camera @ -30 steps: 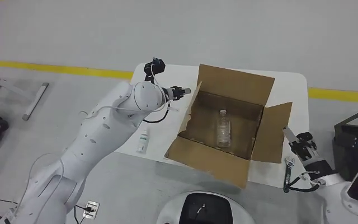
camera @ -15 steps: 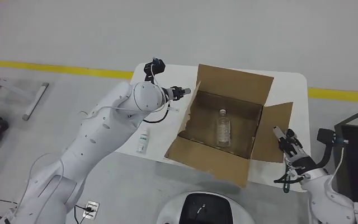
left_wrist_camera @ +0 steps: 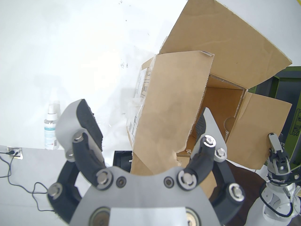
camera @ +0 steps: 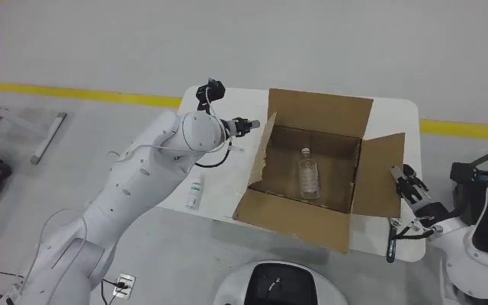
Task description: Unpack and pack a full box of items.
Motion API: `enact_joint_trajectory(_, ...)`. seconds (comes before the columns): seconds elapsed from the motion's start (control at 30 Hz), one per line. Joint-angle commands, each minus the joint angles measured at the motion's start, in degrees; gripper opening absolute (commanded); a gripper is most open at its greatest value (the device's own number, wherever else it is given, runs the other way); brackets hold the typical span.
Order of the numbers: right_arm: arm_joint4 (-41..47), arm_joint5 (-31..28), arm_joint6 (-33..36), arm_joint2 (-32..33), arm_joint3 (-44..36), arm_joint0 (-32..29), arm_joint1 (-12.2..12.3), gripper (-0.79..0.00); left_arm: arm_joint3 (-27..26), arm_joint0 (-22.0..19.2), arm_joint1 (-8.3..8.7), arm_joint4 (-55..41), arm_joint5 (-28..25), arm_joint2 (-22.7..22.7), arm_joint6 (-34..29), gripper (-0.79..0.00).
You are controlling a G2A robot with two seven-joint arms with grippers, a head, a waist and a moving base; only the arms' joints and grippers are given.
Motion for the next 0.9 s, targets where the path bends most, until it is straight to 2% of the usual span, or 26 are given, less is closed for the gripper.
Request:
enact_joint_trajectory(0.0,0.9,-0.9,0.7,0.3,0.9,0.9,0.2,-0.785,0.0,0.0,0.00,0.0,0.0,0.0,0.0,0.000)
enact_joint_trajectory(0.13,2.0,-3.5,2.9,0.9,3.0,3.2,0.6,-0.785,0.0,0.0,0.00,0.0,0.0,0.0,0.0,0.000)
enact_joint_trajectory(0.3,0.7,-9.4,4.5,1.4,5.9,6.0,1.4,-0.785,0.0,0.0,0.00,0.0,0.0,0.0,0.0,0.000)
enact_joint_trajectory(0.33,0.7,-9.7,4.5,1.2,6.4,6.2,1.5,-0.720,0.0,0.0,0.00,0.0,0.0,0.0,0.0,0.000)
enact_joint_trajectory(0.37,1.1,-9.8,4.4,1.0,6.9,6.5,1.5,-0.533,0.0,0.0,0.00,0.0,0.0,0.0,0.0,0.000)
enact_joint_trajectory(0.4,0.8,-9.8,4.3,0.9,7.4,6.7,1.6,-0.413,0.0,0.0,0.00,0.0,0.0,0.0,0.0,0.000)
enact_joint_trajectory(0.43,0.6,-9.8,4.0,0.8,7.8,7.0,1.6,-0.243,0.0,0.0,0.00,0.0,0.0,0.0,0.0,0.000)
enact_joint_trajectory(0.47,0.0,-9.8,3.5,0.7,8.0,7.1,1.7,-0.031,0.0,0.0,0.00,0.0,0.0,0.0,0.0,0.000)
enact_joint_trajectory(0.5,-1.4,-10.1,2.2,0.8,8.0,7.3,1.8,0.000,0.0,0.0,0.00,0.0,0.0,0.0,0.0,0.000)
enact_joint_trajectory(0.63,-0.8,-6.7,-3.2,1.5,9.0,6.8,1.7,0.000,0.0,0.0,0.00,0.0,0.0,0.0,0.0,0.000)
enact_joint_trajectory(0.8,-5.7,-0.4,-11.4,2.5,7.9,4.9,1.8,0.000,0.0,0.0,0.00,0.0,0.0,0.0,0.0,0.000)
enact_joint_trajectory(0.83,-7.3,2.2,-14.5,2.9,7.5,4.4,1.7,-0.117,0.0,0.0,0.00,0.0,0.0,0.0,0.0,0.000)
enact_joint_trajectory(0.87,-8.0,3.3,-16.0,2.7,6.9,3.9,1.6,-0.388,0.0,0.0,0.00,0.0,0.0,0.0,0.0,0.000)
